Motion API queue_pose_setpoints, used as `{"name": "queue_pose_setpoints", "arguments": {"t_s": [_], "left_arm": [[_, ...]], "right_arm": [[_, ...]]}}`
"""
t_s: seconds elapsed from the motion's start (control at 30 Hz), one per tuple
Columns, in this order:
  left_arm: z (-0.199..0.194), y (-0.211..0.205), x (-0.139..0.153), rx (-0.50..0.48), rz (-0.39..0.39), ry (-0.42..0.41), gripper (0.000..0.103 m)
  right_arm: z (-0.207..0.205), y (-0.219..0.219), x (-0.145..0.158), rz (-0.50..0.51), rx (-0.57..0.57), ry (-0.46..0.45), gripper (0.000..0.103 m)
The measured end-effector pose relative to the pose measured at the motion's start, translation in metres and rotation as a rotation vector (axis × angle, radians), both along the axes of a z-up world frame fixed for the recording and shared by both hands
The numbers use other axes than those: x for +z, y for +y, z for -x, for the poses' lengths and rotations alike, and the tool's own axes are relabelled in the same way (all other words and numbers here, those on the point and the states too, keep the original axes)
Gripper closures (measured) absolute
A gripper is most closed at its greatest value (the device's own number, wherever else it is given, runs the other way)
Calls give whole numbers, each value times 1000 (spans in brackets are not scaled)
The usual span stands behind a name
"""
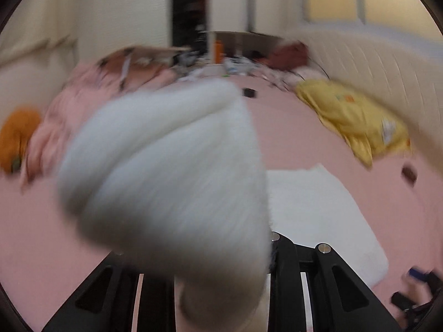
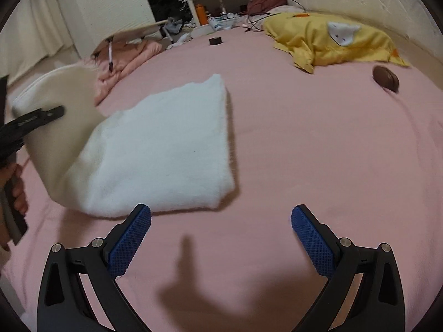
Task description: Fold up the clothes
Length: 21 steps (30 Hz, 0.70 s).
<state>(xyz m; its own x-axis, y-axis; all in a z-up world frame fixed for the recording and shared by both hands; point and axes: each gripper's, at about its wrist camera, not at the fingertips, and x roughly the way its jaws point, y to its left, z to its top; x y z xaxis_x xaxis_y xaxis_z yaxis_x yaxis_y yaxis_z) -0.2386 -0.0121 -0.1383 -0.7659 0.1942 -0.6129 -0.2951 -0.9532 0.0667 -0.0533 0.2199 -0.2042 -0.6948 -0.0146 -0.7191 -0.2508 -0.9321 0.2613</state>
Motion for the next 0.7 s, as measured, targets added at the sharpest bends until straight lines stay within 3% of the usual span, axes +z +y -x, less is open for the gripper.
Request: {"name": "queue_pose_setpoints", "arguments": {"t_s": [0.17, 0.3, 0.37, 0.53, 0.6, 0.7], "left_arm": [[-24, 106, -33, -202, 300, 6, 78], [-50, 153, -76, -317, 541, 13, 78], [-64, 169, -90, -374, 674, 69, 78], [-68, 175, -66, -400, 627, 99, 78], [-68, 180, -83, -431, 679, 66, 71], [-82, 184, -98, -457, 789, 170, 64]], "right_arm": [[-6, 23, 7, 51, -52, 45, 2], [-6, 47, 11, 41, -108, 64, 2], [-8, 58, 13, 42, -136, 68, 2], [-12, 79, 21, 70, -198, 105, 2], [-12, 84, 24, 62, -211, 117, 2], [-13, 87, 26, 48, -221, 120, 2]]}}
